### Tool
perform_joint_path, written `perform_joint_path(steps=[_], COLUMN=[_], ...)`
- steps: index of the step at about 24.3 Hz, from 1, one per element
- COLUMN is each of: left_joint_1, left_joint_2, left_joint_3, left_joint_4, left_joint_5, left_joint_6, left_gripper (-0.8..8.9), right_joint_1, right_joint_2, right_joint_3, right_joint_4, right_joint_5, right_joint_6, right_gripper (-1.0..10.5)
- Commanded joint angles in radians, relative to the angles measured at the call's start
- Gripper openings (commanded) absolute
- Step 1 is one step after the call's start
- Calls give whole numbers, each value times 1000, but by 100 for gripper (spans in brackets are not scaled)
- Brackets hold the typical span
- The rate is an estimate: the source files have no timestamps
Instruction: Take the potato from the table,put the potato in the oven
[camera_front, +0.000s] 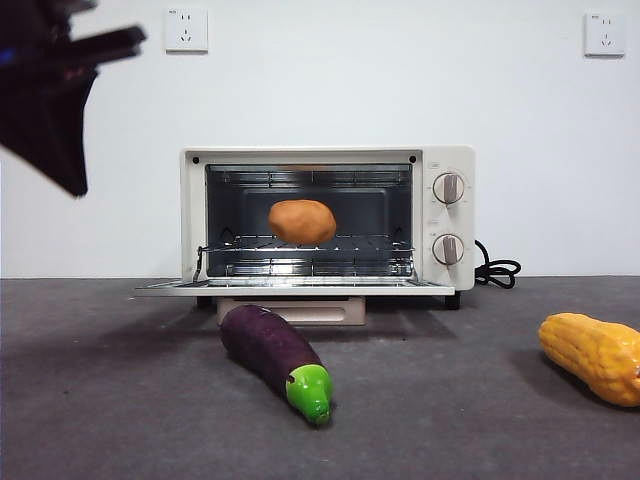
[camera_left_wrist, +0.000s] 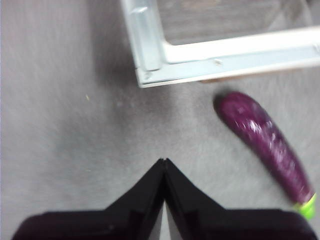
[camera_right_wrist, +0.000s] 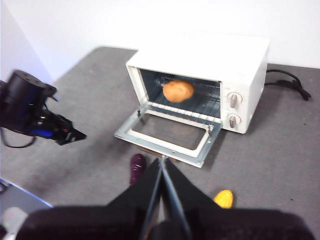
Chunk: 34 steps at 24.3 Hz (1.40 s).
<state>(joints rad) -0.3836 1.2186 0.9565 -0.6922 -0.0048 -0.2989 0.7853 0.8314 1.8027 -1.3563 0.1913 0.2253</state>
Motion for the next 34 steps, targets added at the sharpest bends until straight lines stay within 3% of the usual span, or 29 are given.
perform_joint_path(steps=[1, 5, 8, 16, 20, 26, 34], left_joint_1=[110, 249, 309, 346, 340, 336, 325], left_joint_2=[40, 128, 190, 351, 420, 459, 470], left_joint_3=[-32, -33, -33, -33, -33, -33, -33], left_joint_4=[58, 129, 175, 215, 290, 378, 425], left_joint_5=[163, 414, 504, 547, 605, 593, 575], left_joint_6=[-60, -88, -127, -135, -200, -274, -312], left_gripper=[-6, -6, -6, -6, -6, -6, -6], right_joint_1=[0, 0, 0, 0, 0, 0, 0], right_joint_2=[-19, -32, -31, -31, -31, -31, -31], right_joint_3=[-1, -1, -1, -1, -1, -1, -1], right_joint_4=[-22, -22, -22, -22, -22, -22, -22], right_joint_5=[-9, -10, -18, -20, -19, -19, 25], right_joint_6=[35, 43, 45, 68, 71, 90, 90], right_gripper=[-2, -2, -2, -2, -2, -2, -2])
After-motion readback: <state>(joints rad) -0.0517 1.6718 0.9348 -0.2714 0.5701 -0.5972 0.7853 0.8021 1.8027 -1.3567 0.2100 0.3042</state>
